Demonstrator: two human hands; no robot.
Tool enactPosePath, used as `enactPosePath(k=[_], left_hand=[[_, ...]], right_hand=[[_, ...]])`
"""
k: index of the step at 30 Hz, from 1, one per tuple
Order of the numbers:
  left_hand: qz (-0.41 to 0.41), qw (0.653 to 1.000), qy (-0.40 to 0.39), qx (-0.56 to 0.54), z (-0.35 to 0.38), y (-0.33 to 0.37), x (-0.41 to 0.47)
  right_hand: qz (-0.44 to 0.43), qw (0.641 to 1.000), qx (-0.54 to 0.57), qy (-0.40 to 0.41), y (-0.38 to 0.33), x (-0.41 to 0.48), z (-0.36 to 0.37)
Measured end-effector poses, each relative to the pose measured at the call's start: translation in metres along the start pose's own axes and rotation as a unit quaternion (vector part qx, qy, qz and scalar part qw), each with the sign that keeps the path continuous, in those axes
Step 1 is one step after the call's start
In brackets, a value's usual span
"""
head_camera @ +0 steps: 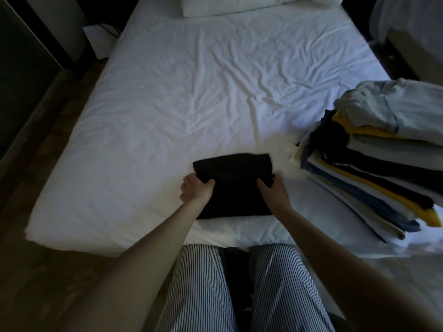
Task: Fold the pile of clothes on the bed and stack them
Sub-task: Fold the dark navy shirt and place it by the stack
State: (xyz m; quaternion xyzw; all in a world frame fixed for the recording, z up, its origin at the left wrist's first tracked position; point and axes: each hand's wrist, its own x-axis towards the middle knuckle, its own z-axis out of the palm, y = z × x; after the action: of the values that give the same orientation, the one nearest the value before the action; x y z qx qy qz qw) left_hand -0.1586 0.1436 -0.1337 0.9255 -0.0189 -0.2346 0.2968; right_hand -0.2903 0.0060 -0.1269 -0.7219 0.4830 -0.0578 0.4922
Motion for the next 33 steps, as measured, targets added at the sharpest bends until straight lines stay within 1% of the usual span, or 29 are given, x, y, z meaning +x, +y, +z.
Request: enactPosePath(k=[2, 4, 5, 6, 8, 10, 14, 16, 18, 20, 22, 27, 33], left_hand=[[-0.056, 0.992, -0.05, -0.106, -0.006, 0.002, -0.004], [-0.112, 0.962, -0.123, -0.217, -0.016, 0.005, -0.012], [-0.135, 0.944, -0.162, -0.254, -0.02, 0.006, -0.015], [-0.146, 0.931, -0.192, -0.274, -0.025, 0.007, -0.017], [-0.155, 0.923, -0.23, -0.267, -0.034, 0.013, -0.026], [-0.138, 0.923, -0.247, -0.261, -0.042, 0.025, -0.034], [-0.063, 0.914, -0.228, -0.329, -0.065, 0.056, -0.051], [-0.023, 0.912, -0.224, -0.343, -0.076, 0.072, -0.057], [0.016, 0.917, -0.198, -0.346, -0.085, 0.091, -0.063], [0.054, 0.92, -0.168, -0.351, -0.089, 0.112, -0.069], [0.085, 0.915, -0.162, -0.359, -0.093, 0.135, -0.079], [0.129, 0.896, -0.202, -0.373, -0.086, 0.201, -0.107], [0.151, 0.873, -0.255, -0.386, -0.05, 0.297, -0.138]], right_hand=[[0.063, 0.994, 0.078, -0.035, -0.003, -0.002, -0.004], [0.107, 0.977, 0.172, -0.067, -0.003, -0.006, -0.009], [0.126, 0.968, 0.202, -0.084, -0.005, -0.009, -0.012], [0.139, 0.961, 0.217, -0.101, -0.007, -0.014, -0.015], [0.141, 0.955, 0.226, -0.127, -0.014, -0.023, -0.022], [0.131, 0.952, 0.244, -0.133, -0.026, -0.026, -0.025], [0.073, 0.936, 0.323, -0.12, -0.053, -0.029, -0.05], [0.041, 0.942, 0.32, -0.09, -0.069, -0.028, -0.071], [0.012, 0.947, 0.315, -0.065, -0.085, -0.028, -0.093], [-0.023, 0.947, 0.316, -0.053, -0.1, -0.031, -0.114], [-0.045, 0.945, 0.32, -0.04, -0.108, -0.034, -0.137], [-0.071, 0.939, 0.335, -0.016, -0.118, -0.038, -0.203], [-0.081, 0.95, 0.292, 0.072, -0.125, -0.016, -0.31]])
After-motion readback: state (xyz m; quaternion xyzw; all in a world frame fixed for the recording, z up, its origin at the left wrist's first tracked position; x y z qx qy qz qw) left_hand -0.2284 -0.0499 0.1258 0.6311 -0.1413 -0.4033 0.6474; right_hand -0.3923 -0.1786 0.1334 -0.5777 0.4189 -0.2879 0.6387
